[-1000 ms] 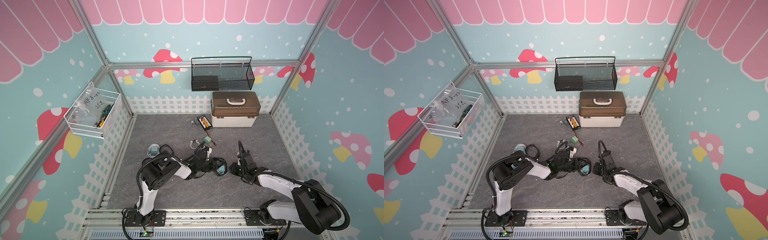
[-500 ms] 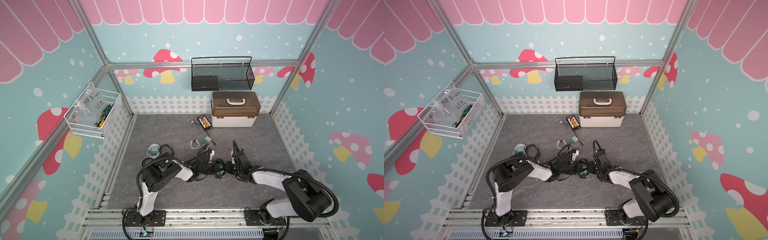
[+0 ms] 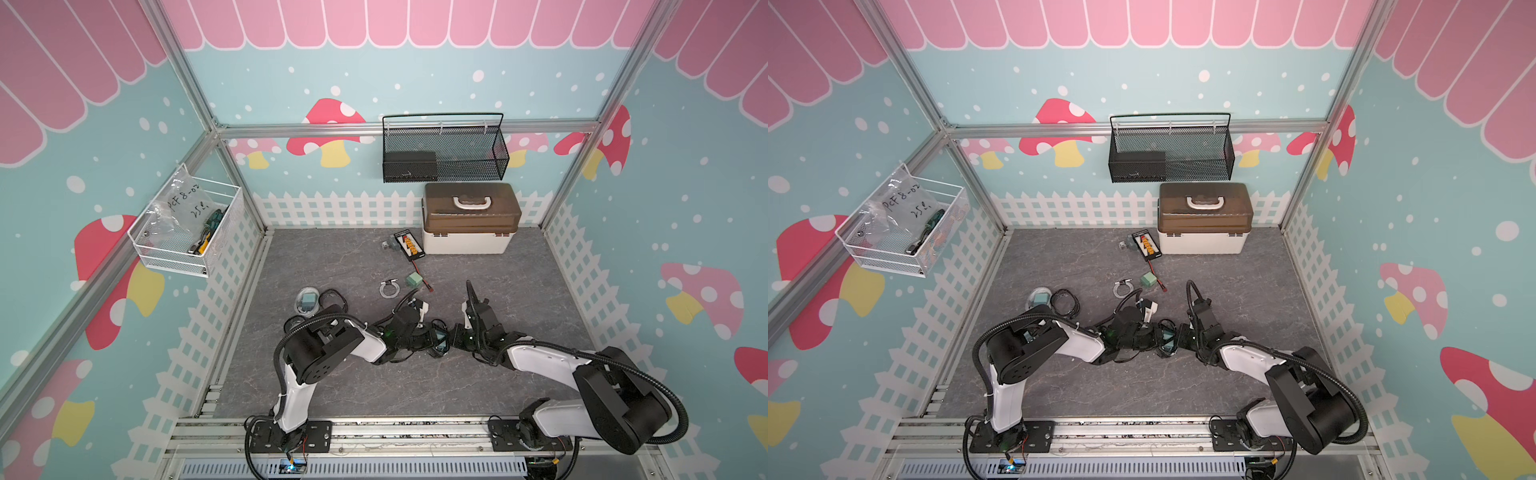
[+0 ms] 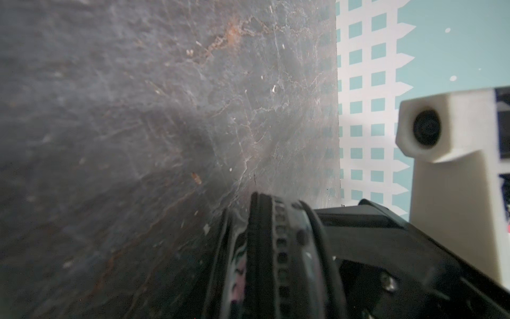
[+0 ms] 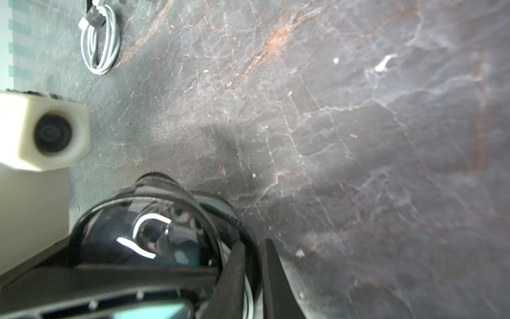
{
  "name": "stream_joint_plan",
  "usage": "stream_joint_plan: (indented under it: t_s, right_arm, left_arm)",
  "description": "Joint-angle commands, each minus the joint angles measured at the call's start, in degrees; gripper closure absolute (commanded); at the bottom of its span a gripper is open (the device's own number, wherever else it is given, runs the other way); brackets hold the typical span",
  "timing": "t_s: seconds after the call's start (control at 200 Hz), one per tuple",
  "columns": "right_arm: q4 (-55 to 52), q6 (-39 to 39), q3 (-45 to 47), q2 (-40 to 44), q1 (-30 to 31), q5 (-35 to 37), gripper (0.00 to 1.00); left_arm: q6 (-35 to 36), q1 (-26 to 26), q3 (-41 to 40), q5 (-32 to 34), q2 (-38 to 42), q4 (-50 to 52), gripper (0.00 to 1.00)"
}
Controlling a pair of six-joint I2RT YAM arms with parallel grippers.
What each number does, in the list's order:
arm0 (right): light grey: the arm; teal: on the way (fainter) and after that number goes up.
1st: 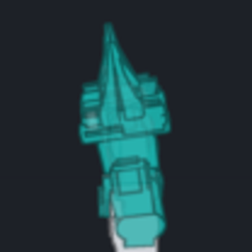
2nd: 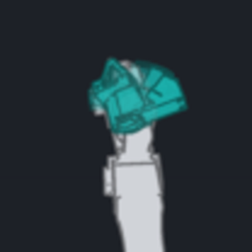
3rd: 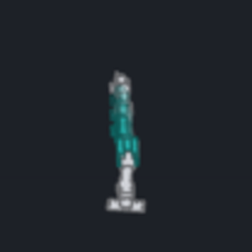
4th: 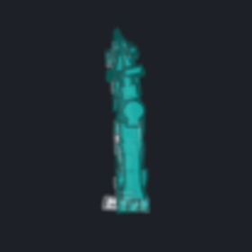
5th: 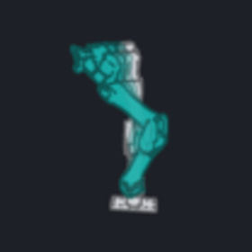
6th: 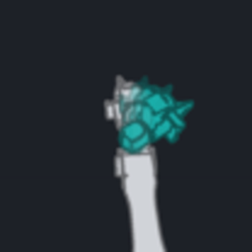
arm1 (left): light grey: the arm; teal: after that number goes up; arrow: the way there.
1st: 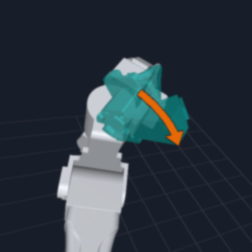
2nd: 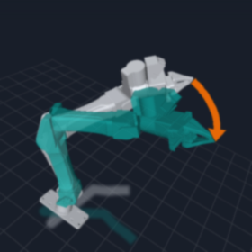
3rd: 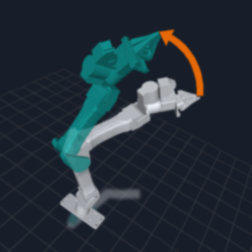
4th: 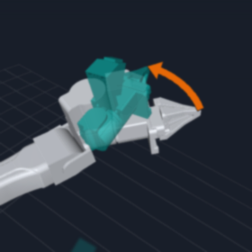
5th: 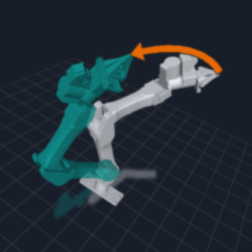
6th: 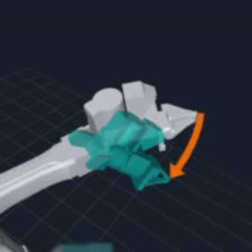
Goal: Pack away charging kits
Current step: Pick up the storage bag at the center of the board.
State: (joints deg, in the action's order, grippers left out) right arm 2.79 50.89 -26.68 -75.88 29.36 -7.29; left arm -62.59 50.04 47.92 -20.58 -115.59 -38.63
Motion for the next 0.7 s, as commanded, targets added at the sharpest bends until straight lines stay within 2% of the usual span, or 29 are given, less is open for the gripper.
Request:
stream_joint_plan:
  t_s: [0.0,0.155,0.285,0.47,0.695]
  right_arm:
    - [-2.12,-1.76,-1.83,6.35,0.69,0.79,0.78]
    - [-11.26,-3.71,-2.94,16.36,0.3,5.47,0.69]
    - [-16.47,-4.53,-3.43,23.09,0.34,7.38,0.69]
    - [-14.71,-6.33,-3.45,26.03,1.1,2.57,0.69]
    - [-10.03,-8.27,-5.76,28.58,6.83,-1.25,0.66]
  left_arm:
    - [0.01,0.03,-1.49,-0.15,0.89,5.66,0.81]
    - [0.57,-0.97,-2.23,-0.37,6.86,4.86,0.85]
    - [0.71,-2.42,-3.59,-1.28,13.67,3.31,0.86]
    - [2.87,-4.24,-6.11,-1.1,24.74,0.97,0.9]
    - [6.77,-4.78,-8.04,-2.53,34.88,-1.91,0.9]
